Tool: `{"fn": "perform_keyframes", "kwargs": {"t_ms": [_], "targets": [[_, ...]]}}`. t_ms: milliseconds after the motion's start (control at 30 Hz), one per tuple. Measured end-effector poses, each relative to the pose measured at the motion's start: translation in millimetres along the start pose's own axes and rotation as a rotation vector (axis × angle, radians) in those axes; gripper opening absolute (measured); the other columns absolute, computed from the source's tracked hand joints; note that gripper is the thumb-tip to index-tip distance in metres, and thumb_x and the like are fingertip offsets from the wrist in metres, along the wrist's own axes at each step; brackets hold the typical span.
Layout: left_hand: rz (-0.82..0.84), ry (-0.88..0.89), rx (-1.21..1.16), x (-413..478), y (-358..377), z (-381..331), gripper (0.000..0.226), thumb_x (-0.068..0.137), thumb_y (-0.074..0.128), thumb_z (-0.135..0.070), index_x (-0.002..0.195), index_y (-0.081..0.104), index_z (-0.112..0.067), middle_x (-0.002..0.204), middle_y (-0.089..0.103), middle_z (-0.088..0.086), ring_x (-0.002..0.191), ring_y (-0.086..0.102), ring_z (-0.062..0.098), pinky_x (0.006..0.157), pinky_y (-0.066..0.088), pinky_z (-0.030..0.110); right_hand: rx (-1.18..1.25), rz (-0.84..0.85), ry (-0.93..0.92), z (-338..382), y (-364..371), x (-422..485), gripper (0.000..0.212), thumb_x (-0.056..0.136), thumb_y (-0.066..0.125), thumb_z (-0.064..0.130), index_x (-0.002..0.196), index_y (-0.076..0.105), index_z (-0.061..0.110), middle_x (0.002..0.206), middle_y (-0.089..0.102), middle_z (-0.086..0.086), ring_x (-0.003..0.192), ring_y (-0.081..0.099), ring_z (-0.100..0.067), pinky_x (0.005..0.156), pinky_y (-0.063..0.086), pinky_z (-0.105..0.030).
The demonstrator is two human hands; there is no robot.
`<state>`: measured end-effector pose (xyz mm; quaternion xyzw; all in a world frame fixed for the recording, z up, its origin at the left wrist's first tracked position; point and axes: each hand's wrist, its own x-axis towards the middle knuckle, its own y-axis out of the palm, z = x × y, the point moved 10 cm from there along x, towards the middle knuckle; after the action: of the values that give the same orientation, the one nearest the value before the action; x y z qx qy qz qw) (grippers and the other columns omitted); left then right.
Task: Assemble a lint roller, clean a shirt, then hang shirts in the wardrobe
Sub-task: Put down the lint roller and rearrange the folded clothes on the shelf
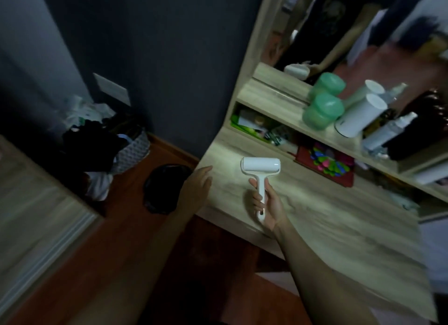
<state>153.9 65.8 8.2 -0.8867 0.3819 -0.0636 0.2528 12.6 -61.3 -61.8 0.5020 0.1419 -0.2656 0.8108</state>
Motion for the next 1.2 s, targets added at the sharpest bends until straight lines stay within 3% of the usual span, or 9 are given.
{"fn": "perform_keyframes", "kwargs": {"t_ms": [133, 233, 400, 567, 667, 833, 933, 1100, 1200], "targets": [[0.09, 0.004, 0.351, 35, 68, 42, 0.065, 0.087, 0.031, -0.048, 0.142, 0.046, -0.016, 0.155, 0.032, 0.009, 0.14, 0.036, 0.028, 0.109, 0.034, 0.046, 0.039, 0.039, 0.027, 11, -38, 5, 0.039, 0.086, 0.062, 0.041, 0.106, 0.066, 0.007, 0.055, 0.044, 0.002, 0.039, 0.039, -0.007, 0.033, 0.033, -0.018], [0.116, 0.008, 0.492, 45, 90, 54, 0.068, 0.088, 0.027, -0.046, 0.149, 0.031, -0.016, 0.159, 0.018, 0.012, 0.147, 0.018, 0.031, 0.117, 0.015, 0.052, 0.072, 0.069, 0.047, 16, -52, 7, 0.049, 0.072, 0.08, 0.035, 0.11, 0.065, 0.007, 0.055, 0.045, 0.001, 0.04, 0.041, -0.008, 0.032, 0.036, -0.02], [0.068, 0.003, 0.557, 54, 94, 61, 0.063, 0.091, 0.026, -0.043, 0.143, 0.043, -0.012, 0.152, 0.036, 0.015, 0.142, 0.03, 0.034, 0.113, 0.016, 0.057, 0.096, -0.064, 0.032, 30, -74, 14, 0.043, 0.083, 0.064, 0.041, 0.112, 0.063, 0.008, 0.052, 0.045, 0.0, 0.036, 0.04, -0.007, 0.03, 0.033, -0.018], [0.038, 0.027, 0.651, 52, 91, 52, 0.059, 0.092, 0.028, -0.04, 0.14, 0.047, -0.013, 0.147, 0.044, 0.016, 0.137, 0.038, 0.035, 0.108, 0.027, 0.058, -0.482, -0.525, -0.192, 69, -97, -7, 0.042, 0.09, 0.055, 0.05, 0.095, 0.063, 0.009, 0.064, 0.058, -0.004, 0.043, 0.05, -0.012, 0.038, 0.037, -0.02], [0.047, 0.025, 0.707, 53, 93, 55, 0.059, 0.092, 0.026, -0.04, 0.142, 0.044, -0.014, 0.149, 0.041, 0.015, 0.139, 0.036, 0.034, 0.109, 0.027, 0.058, -1.04, -0.763, -0.542, 98, -84, -38, 0.037, 0.089, 0.062, 0.037, 0.121, 0.055, 0.019, 0.101, 0.064, 0.002, 0.082, 0.062, -0.009, 0.069, 0.048, -0.024], [0.067, 0.025, 0.746, 54, 94, 59, 0.06, 0.093, 0.026, -0.041, 0.144, 0.041, -0.015, 0.151, 0.038, 0.013, 0.14, 0.034, 0.031, 0.11, 0.026, 0.057, -1.43, -0.671, -0.791, 84, -74, -43, 0.052, 0.091, 0.052, 0.005, 0.141, 0.04, 0.007, 0.128, 0.052, -0.009, 0.111, 0.052, -0.016, 0.088, 0.041, -0.024], [0.068, 0.037, 0.762, 54, 94, 59, 0.061, 0.093, 0.025, -0.042, 0.144, 0.042, -0.014, 0.151, 0.039, 0.013, 0.14, 0.034, 0.031, 0.109, 0.026, 0.057, -1.484, -0.666, -0.832, 84, -73, -44, 0.048, 0.096, 0.048, 0.008, 0.143, 0.039, 0.007, 0.138, 0.051, -0.01, 0.123, 0.049, -0.021, 0.101, 0.042, -0.035], [0.1, 0.055, 0.753, 56, 96, 62, 0.063, 0.092, 0.023, -0.044, 0.143, 0.043, -0.013, 0.149, 0.041, 0.015, 0.138, 0.038, 0.033, 0.108, 0.027, 0.059, -1.515, -0.623, -0.754, 87, -73, -36, 0.049, 0.1, 0.043, 0.019, 0.147, 0.03, 0.014, 0.148, 0.042, -0.004, 0.133, 0.042, -0.016, 0.107, 0.039, -0.034], [0.159, 0.052, 0.711, 56, 94, 63, 0.067, 0.093, 0.019, -0.049, 0.151, 0.027, -0.018, 0.159, 0.019, 0.009, 0.148, 0.015, 0.028, 0.116, 0.008, 0.052, -1.547, -0.607, -0.723, 89, -69, -34, 0.052, 0.1, 0.044, 0.027, 0.148, 0.029, 0.012, 0.149, 0.039, -0.007, 0.135, 0.039, -0.019, 0.11, 0.036, -0.035]]}}
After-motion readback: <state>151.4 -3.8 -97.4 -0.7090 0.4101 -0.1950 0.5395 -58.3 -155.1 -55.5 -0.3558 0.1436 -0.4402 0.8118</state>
